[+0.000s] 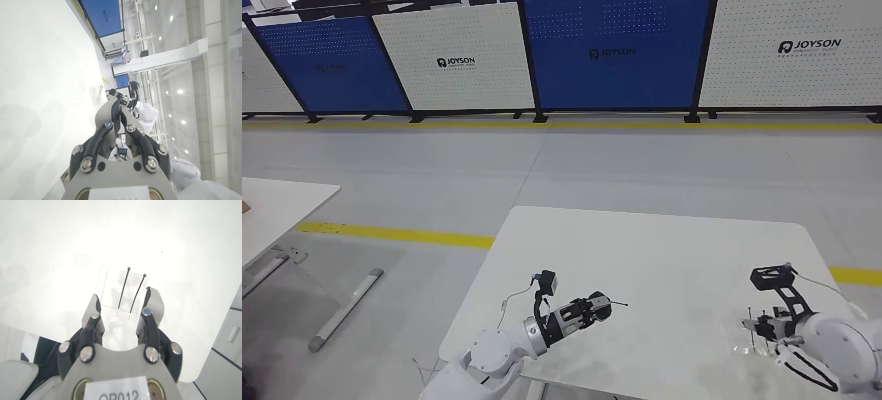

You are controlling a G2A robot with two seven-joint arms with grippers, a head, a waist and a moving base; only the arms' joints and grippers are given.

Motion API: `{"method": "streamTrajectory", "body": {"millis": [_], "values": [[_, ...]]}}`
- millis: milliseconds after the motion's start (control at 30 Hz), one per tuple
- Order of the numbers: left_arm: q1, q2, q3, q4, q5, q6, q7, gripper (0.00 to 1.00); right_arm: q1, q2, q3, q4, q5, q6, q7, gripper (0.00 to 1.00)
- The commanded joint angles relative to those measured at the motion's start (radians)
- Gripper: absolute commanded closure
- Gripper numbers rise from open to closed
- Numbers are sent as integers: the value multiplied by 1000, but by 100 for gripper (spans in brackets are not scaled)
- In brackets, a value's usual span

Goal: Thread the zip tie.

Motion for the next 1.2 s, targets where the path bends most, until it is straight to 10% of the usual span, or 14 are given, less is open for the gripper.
{"method": "streamTrajectory", "body": {"millis": [0,767,1167], "values": [[0,0,0,0,0,0,0,100,3,1,-3,4,-1,-4,8,61],[0,0,0,0,0,0,0,100,128,-5,-122,180,56,-19,38,77],[0,0,0,0,0,0,0,100,138,9,-152,211,95,64,38,84]]}}
